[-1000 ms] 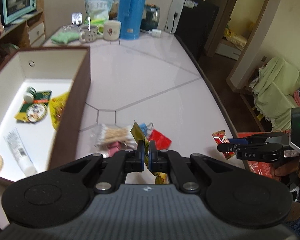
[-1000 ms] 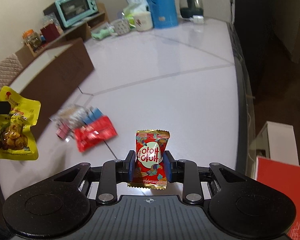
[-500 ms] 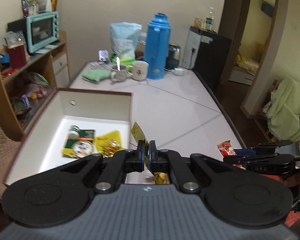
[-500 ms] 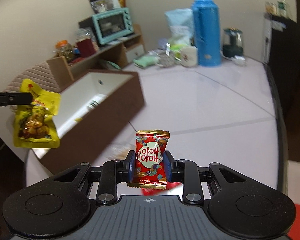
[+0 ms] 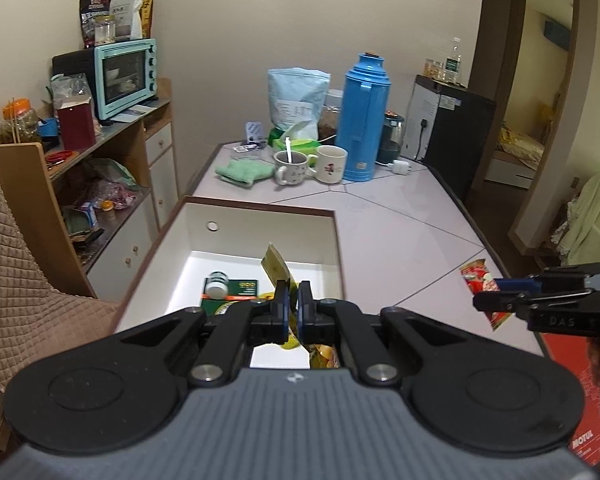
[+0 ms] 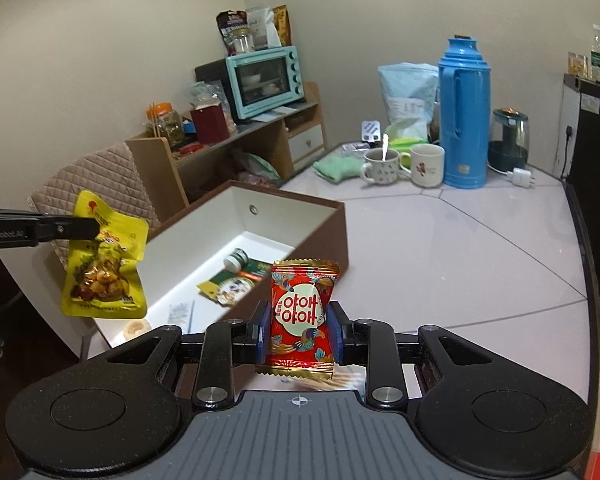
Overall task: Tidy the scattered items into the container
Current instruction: 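Carry the yellow packet and red candy packet over the box with both tools, then drop the yellow packet into the box with the left tool while the right holds the candy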
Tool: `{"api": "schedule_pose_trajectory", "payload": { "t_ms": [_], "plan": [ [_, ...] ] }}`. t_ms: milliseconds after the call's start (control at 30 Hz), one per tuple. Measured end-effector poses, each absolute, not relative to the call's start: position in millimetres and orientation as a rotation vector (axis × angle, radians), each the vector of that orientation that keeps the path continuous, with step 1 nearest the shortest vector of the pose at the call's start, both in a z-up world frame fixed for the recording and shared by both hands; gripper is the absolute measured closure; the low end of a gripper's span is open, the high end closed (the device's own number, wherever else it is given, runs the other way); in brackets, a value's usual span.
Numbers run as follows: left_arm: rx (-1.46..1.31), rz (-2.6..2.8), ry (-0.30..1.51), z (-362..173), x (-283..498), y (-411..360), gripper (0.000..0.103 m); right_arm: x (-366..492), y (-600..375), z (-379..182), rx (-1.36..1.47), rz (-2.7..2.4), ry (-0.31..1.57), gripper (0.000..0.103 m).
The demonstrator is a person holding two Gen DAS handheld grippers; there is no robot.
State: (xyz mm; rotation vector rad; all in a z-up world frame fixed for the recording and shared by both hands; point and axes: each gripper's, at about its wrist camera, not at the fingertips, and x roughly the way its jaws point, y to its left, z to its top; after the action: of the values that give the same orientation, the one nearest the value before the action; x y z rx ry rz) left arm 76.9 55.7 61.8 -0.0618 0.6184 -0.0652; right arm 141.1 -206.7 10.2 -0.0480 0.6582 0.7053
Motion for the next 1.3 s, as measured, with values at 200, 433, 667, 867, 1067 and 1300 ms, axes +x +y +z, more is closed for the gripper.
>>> {"api": "schedule_pose_trajectory", "payload": {
  "t_ms": [200,433,667,867,1067,1300],
  "plan": [
    [-0.069,-0.065,0.626,58,85,75,0.101,142,-191,15,-0.047,0.712,0.643,0.074],
    [-0.075,-0.091,0.657,44,102,88,0.101,145,-178,17,-0.041,0.705,0.645,0.074],
    [-0.088,-0.134,0.723,14,132,89,0.101,154,-165,20,-0.041,0.691,0.646,0.074],
    [-0.104,-0.178,0.778,-10,158,86,0.101,163,-159,20,-0.043,0.672,0.652,0.074],
    [-0.119,-0.215,0.831,-32,176,84,0.101,170,-154,18,-0.047,0.651,0.667,0.074],
    [-0.13,-0.268,0.894,-50,194,81,0.1,174,-151,16,-0.052,0.636,0.679,0.074]
  ]
}}
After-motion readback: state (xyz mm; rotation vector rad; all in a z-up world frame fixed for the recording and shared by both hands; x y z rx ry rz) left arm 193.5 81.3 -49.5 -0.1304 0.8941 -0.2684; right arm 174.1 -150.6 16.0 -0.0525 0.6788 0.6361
